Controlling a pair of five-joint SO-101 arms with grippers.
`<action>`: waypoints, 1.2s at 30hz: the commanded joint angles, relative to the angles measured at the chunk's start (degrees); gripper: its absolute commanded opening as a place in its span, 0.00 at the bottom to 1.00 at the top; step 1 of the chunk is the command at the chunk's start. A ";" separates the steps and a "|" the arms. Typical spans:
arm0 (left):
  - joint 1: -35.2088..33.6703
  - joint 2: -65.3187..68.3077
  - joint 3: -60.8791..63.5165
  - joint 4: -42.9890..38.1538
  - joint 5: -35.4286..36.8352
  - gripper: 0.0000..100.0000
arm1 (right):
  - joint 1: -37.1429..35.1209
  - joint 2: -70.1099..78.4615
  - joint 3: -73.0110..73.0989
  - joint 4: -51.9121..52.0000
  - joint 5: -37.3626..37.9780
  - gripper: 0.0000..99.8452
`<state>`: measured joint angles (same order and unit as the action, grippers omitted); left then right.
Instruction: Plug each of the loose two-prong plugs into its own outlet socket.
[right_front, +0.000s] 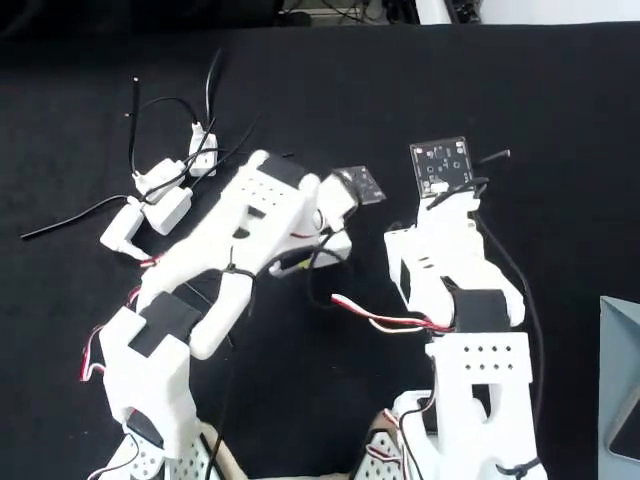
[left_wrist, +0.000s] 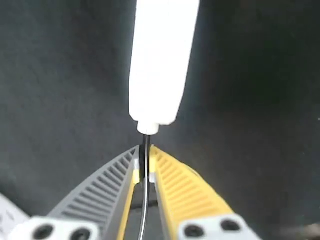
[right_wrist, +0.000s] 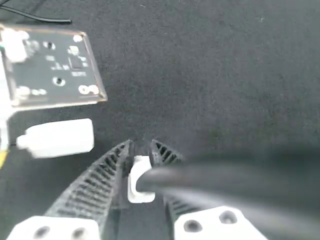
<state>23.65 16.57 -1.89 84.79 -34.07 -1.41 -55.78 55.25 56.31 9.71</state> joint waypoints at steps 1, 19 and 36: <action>-0.40 -0.62 -9.98 13.80 4.04 0.03 | 0.35 -1.10 -0.22 -0.70 0.26 0.01; -2.95 -26.02 26.24 4.48 16.26 0.03 | 0.18 -0.75 0.04 -0.62 0.35 0.01; -7.25 -27.69 39.08 -10.90 18.73 0.18 | -5.45 -0.75 2.24 -0.79 2.29 0.01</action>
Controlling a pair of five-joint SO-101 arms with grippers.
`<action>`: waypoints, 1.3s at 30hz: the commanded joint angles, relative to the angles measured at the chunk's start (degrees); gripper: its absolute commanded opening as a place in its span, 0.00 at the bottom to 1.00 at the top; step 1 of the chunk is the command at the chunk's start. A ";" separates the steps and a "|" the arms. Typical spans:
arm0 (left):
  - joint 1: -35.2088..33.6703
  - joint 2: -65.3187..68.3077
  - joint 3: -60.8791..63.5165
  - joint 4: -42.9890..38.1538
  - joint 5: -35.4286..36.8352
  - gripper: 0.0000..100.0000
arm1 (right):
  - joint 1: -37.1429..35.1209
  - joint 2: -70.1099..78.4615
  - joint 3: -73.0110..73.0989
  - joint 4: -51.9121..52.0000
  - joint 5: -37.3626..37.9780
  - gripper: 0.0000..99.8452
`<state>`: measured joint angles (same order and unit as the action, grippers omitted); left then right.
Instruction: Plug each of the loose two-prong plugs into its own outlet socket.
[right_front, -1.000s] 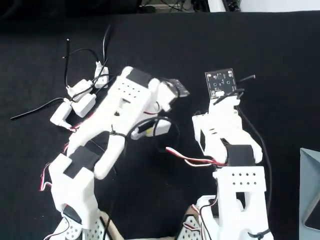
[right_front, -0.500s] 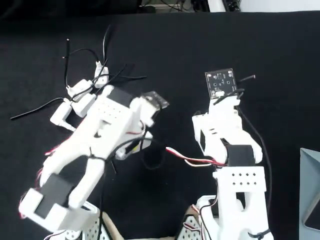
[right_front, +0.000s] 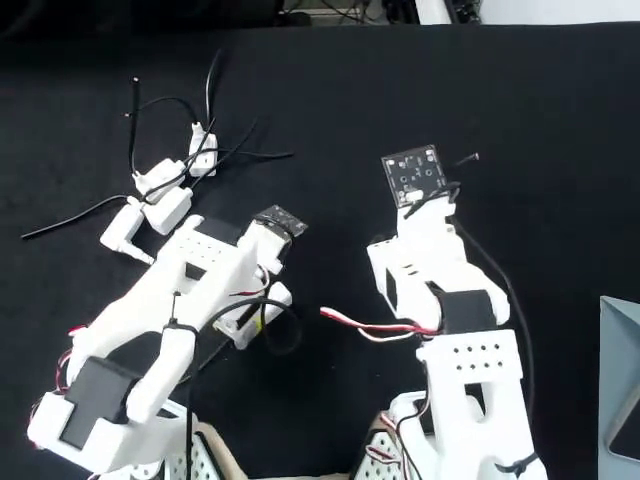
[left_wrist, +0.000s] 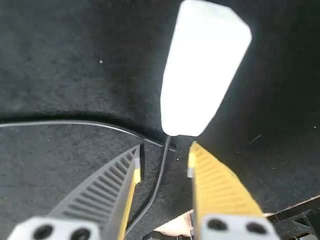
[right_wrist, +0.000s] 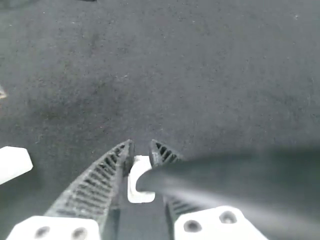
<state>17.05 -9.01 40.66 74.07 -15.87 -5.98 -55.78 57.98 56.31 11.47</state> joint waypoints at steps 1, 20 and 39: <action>-0.66 -2.11 -4.18 -0.18 0.53 0.19 | -0.88 -0.75 -0.48 -0.70 0.53 0.01; -11.03 -2.99 -9.45 -4.92 2.02 0.21 | -3.87 -0.92 0.84 -0.97 0.53 0.01; -22.02 -47.38 15.60 -10.29 6.86 0.21 | -27.52 -0.66 8.13 -17.67 -2.90 0.01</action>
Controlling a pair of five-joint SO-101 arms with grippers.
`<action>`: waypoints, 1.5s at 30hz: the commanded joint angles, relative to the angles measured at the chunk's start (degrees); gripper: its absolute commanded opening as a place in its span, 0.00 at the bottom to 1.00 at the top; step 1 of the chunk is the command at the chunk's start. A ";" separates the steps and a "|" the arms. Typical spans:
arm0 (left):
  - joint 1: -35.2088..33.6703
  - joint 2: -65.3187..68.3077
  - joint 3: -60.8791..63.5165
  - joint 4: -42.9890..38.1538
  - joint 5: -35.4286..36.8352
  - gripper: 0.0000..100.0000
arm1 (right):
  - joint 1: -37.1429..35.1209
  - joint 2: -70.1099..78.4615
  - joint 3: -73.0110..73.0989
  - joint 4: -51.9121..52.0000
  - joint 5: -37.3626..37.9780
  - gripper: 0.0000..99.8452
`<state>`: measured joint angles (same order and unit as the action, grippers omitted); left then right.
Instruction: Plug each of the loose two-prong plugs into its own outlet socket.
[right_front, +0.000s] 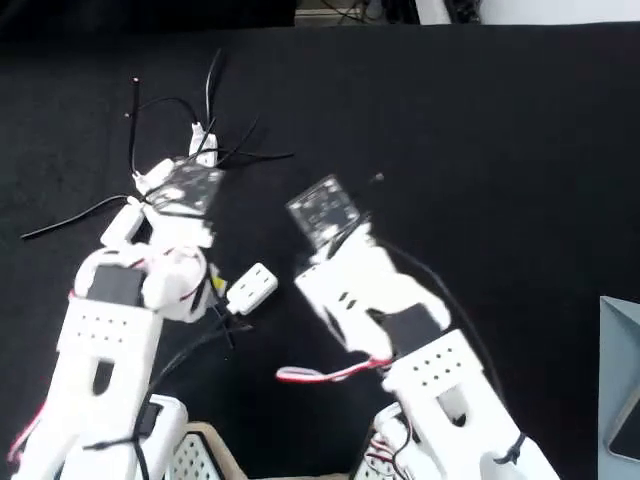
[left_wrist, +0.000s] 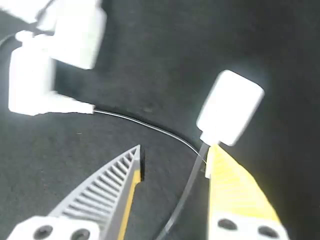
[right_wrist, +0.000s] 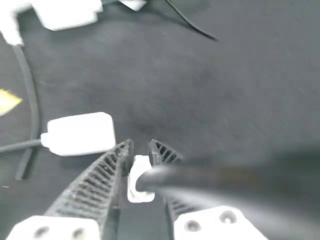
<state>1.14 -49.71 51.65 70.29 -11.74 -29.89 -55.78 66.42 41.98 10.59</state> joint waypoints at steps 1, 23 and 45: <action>-7.34 -7.91 5.85 -7.82 3.69 0.21 | -4.57 -0.66 0.04 -4.40 -2.29 0.01; -13.23 -11.96 12.79 -14.68 8.18 0.21 | -10.99 27.91 -3.30 -26.73 -1.85 0.01; -13.23 -11.96 12.88 -14.33 8.09 0.21 | -9.93 33.27 -7.08 -31.65 -1.85 0.01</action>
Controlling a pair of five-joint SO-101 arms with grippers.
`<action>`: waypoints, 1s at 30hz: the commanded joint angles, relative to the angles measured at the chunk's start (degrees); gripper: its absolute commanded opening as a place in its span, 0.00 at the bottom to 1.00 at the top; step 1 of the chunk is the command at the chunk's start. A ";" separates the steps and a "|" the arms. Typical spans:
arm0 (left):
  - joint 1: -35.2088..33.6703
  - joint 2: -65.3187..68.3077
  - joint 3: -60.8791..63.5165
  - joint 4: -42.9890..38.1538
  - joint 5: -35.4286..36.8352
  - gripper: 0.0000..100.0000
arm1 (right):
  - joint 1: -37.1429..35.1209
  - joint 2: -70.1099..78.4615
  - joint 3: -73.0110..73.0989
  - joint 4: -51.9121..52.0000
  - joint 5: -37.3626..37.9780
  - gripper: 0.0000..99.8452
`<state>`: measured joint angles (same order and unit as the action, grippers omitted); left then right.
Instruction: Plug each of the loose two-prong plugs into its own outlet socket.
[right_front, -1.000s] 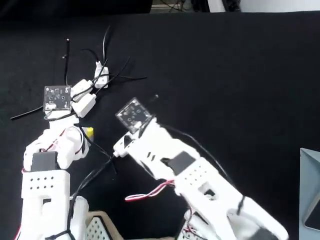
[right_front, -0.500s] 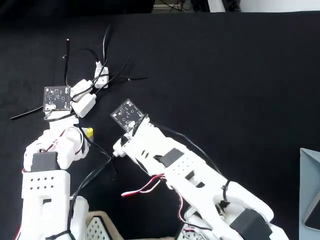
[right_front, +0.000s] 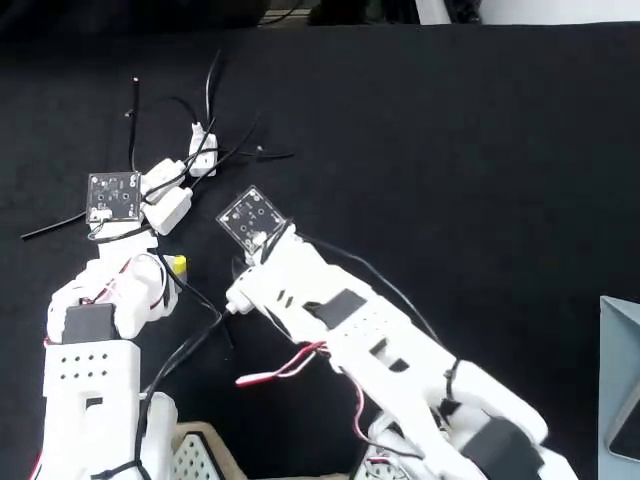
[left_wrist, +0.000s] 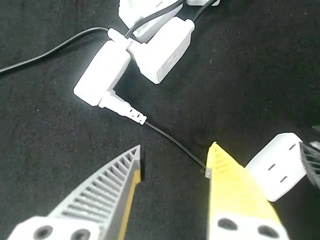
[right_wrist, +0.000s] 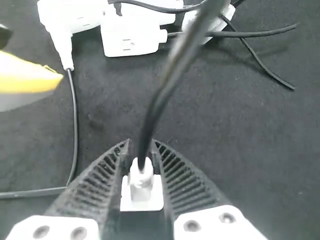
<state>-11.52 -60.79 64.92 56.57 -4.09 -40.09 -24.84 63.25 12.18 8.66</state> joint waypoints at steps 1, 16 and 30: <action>-0.57 -0.88 -0.40 -0.62 0.44 0.21 | 0.70 3.21 -4.53 -1.85 0.09 0.01; -0.57 -0.88 0.22 -0.88 0.26 0.21 | 1.85 6.29 -5.05 -1.67 -0.26 0.01; -0.57 -0.88 0.22 -0.62 0.35 0.21 | 2.02 7.43 -5.23 -1.85 -0.26 0.01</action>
<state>-11.52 -60.79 65.71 56.57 -4.09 -38.95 -18.24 60.97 11.47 8.66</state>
